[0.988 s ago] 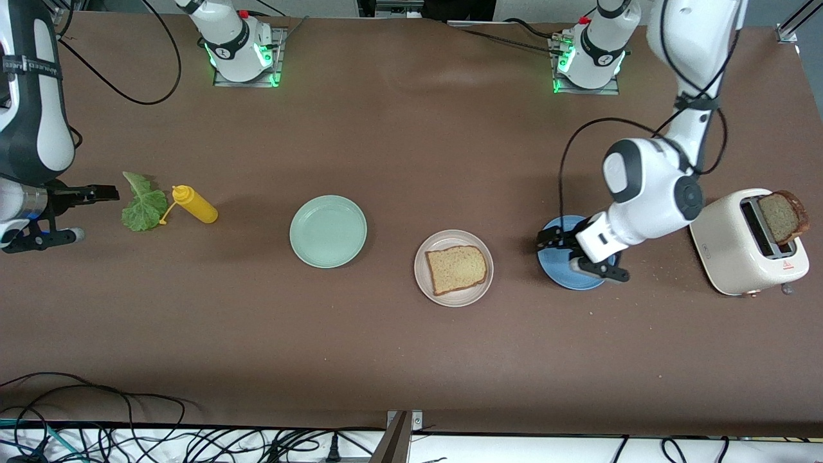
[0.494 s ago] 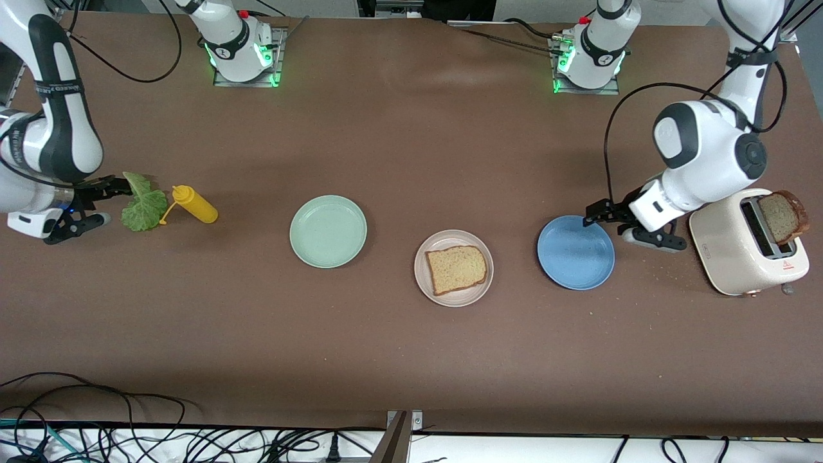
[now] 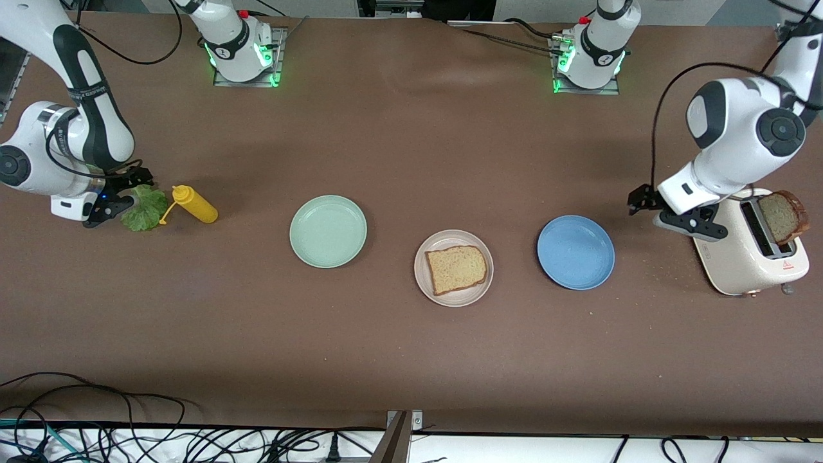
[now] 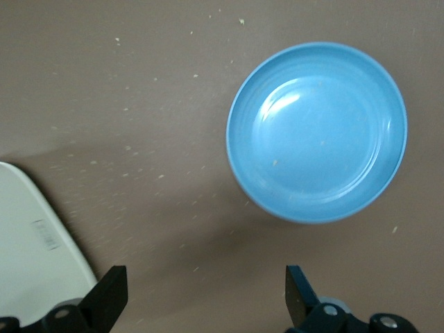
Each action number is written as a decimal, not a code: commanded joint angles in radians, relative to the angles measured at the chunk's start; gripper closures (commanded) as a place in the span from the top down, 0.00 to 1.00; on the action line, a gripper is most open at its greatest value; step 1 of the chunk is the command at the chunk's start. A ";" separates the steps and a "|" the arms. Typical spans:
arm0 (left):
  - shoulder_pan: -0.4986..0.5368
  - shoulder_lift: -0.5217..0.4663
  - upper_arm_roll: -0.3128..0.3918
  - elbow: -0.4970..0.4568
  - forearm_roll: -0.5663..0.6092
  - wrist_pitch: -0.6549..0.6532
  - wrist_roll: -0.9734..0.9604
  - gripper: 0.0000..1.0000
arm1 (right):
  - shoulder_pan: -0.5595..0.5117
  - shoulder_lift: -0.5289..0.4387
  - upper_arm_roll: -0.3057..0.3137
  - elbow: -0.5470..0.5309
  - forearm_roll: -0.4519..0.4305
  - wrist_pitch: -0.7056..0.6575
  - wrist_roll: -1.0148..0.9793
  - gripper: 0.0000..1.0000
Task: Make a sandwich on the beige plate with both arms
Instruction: 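Release the bread and raise the left gripper while the right gripper reaches lettuce, then grasp the green lettuce leaf with the right gripper and lift it, then carry the lettuce leaf with the right gripper over the bread, then lower the lettuce onto the bread and open the right gripper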
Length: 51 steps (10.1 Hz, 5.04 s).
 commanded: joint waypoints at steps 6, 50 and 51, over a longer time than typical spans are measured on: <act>-0.007 -0.051 0.011 0.357 -0.019 -0.524 0.150 1.00 | -0.035 0.055 0.006 -0.004 0.022 0.082 -0.053 0.43; 0.104 0.042 -0.044 0.713 -0.105 -0.661 0.223 1.00 | 0.737 0.681 0.492 0.978 -0.577 0.392 0.780 0.00; 0.102 0.042 -0.044 0.713 -0.105 -0.661 0.223 1.00 | 0.737 0.690 0.477 0.984 -0.573 0.417 0.781 0.00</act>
